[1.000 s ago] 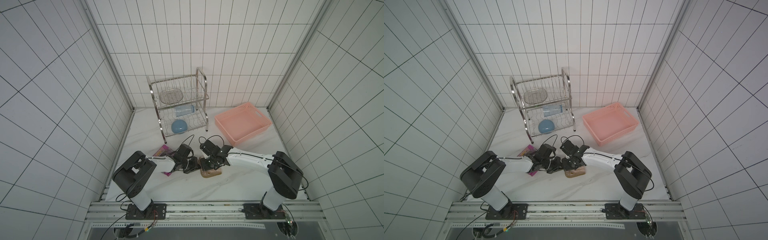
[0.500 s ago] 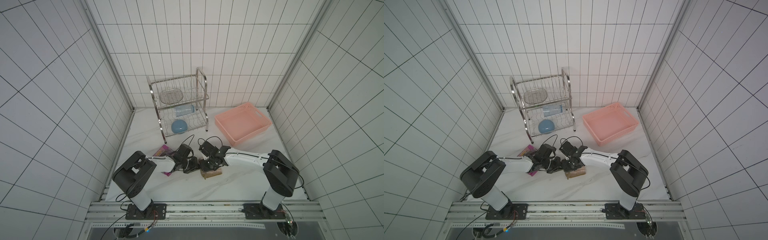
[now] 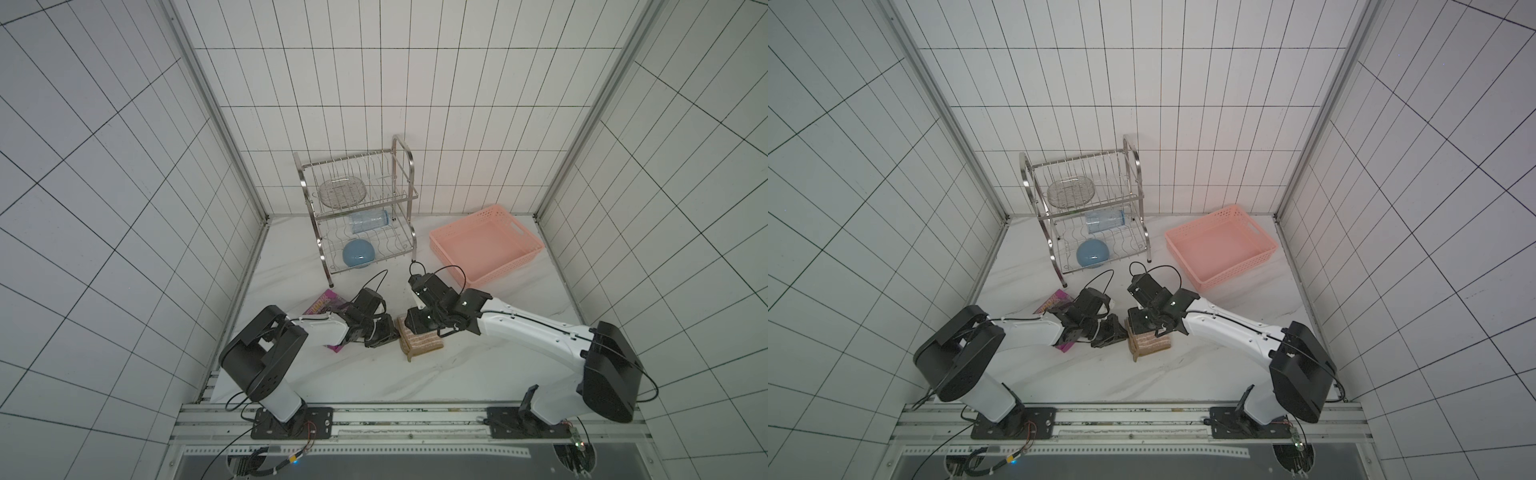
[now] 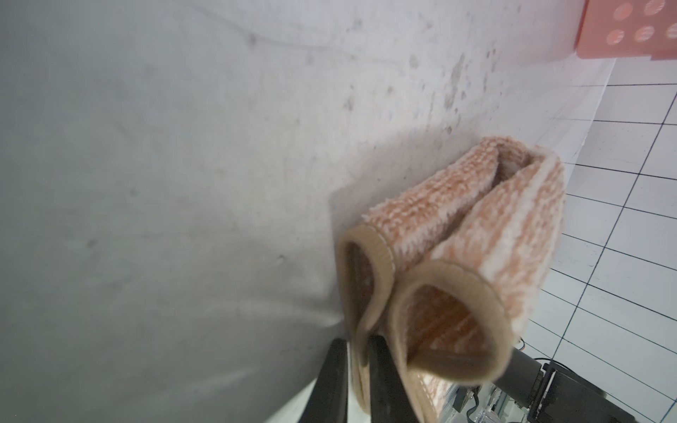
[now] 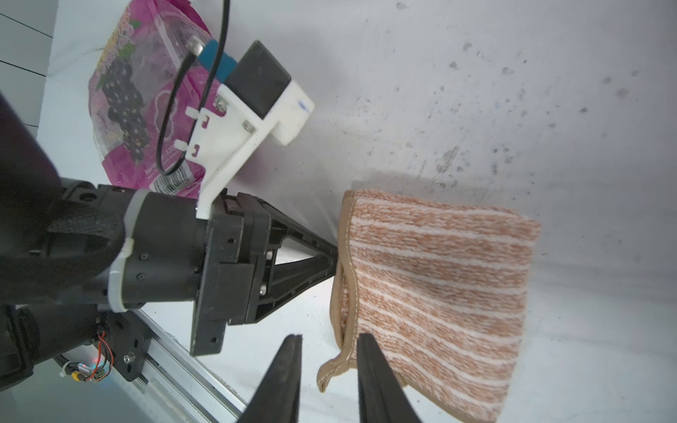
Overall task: Fold the square dishcloth
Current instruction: Fold the cleaning item at the center of the board, then smooth out the cleaning item at the center of the board.
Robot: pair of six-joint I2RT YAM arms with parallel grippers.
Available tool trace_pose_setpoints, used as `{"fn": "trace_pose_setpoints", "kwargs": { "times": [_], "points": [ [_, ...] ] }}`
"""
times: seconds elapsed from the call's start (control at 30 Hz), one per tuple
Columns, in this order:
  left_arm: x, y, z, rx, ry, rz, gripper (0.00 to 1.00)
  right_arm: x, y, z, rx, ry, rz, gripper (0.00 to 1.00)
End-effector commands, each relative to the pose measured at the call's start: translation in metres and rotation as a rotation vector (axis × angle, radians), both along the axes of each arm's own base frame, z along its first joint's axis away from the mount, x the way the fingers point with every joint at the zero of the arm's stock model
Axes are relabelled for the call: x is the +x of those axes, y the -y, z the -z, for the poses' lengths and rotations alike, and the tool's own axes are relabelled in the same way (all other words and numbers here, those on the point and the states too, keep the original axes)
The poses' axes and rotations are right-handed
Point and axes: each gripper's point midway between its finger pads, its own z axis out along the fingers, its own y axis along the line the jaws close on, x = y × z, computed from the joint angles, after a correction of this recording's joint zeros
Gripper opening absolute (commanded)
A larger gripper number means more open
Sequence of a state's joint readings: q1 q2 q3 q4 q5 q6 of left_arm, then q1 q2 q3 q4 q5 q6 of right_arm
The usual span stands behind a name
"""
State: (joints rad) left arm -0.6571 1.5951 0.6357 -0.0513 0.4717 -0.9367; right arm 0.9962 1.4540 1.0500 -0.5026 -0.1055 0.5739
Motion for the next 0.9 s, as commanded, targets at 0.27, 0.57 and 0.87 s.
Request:
{"fn": "trace_pose_setpoints", "kwargs": {
  "times": [0.27, 0.57, 0.87],
  "points": [
    [0.006, -0.026, -0.044, 0.108, 0.116, -0.042, 0.20, 0.017, 0.086, 0.009, -0.023, 0.001, 0.251, 0.17],
    [0.012, 0.018, -0.091, 0.143, 0.309, 0.112, 0.27, 0.011, 0.091, 0.025, 0.064, -0.077, 0.271, 0.13],
    [0.021, 0.055, -0.073, 0.149, 0.306, 0.215, 0.30, 0.006, 0.079, 0.040, 0.124, -0.148, 0.242, 0.12]
  ]
}}
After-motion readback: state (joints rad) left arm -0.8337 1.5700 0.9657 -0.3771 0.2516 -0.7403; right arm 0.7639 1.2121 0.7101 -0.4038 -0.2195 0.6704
